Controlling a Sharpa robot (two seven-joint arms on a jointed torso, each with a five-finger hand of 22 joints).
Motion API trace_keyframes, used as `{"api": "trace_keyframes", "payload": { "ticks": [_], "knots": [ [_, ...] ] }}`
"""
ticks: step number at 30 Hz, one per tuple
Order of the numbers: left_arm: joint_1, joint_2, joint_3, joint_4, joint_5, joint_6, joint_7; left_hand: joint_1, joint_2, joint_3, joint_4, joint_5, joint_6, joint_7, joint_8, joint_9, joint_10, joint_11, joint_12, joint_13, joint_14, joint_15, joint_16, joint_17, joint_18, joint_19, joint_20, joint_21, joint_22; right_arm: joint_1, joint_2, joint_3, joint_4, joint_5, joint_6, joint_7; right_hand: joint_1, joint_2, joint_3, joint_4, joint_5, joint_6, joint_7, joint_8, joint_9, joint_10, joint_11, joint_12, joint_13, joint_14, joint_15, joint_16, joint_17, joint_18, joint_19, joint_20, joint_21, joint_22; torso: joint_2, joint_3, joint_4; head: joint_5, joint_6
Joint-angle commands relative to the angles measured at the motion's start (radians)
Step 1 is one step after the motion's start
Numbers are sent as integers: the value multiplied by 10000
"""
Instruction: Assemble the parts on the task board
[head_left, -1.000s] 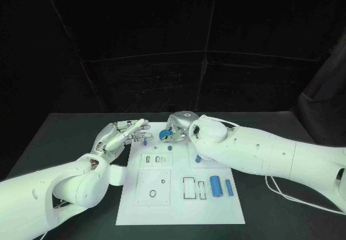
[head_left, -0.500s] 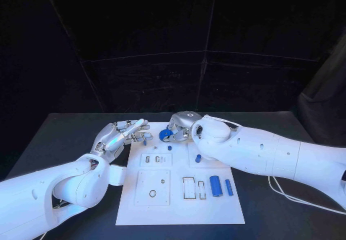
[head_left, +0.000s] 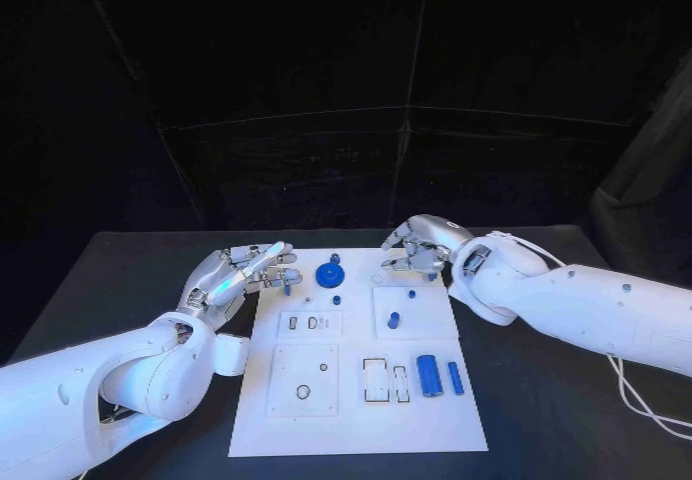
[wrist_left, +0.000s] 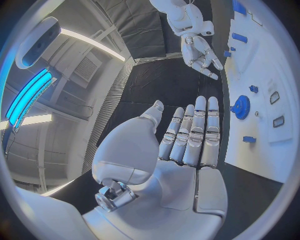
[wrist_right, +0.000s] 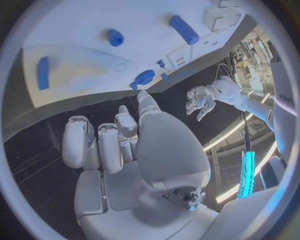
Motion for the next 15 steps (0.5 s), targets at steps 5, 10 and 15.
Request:
{"api": "trace_keyframes", "payload": {
  "ticks": [5, 10, 15],
  "knots": [
    [14, 38, 9, 21, -19, 143, 55, 88, 37, 27, -82, 44, 66, 73, -49, -6, 11, 27, -49, -7, 49, 34, -76, 20, 135, 74, 14, -51, -19, 20, -1112, -5, 7, 2921, 348, 2285, 373, -170, -102, -335, -65, 27, -36, 4, -12, -93, -20, -155, -109, 478, -95, -11, 235, 162, -83, -29, -82, -40, -5, 77, -123, -133, 121],
    [12, 94, 8, -29, -19, 171, 48, 90, 41, 36, -92, 44, 79, 69, -48, -4, 29, 22, -46, -5, 57, 31, -80, 24, 136, 81, 13, -56, -23, 2, -1354, -8, -274, 2914, 560, 2431, 416, -193, -127, -378, -64, 14, -50, -8, -17, -100, -30, -179, -128, 486, -102, 0, 261, 164, -89, -34, -92, -51, 16, 100, -114, -208, 103],
    [10, 128, 8, -71, -19, 171, 39, 90, 41, 36, -92, 44, 79, 69, -48, -4, 29, 22, -46, -5, 57, 31, -80, 24, 136, 81, 13, -56, -23, -108, -1356, -10, -587, 2780, 644, 2387, 410, -239, -199, -405, -81, -68, -28, -54, -35, -150, -17, -274, -205, 492, -100, 1, 276, 163, -86, -40, -99, -54, 7, 61, -95, -305, 78]
  ]
}}
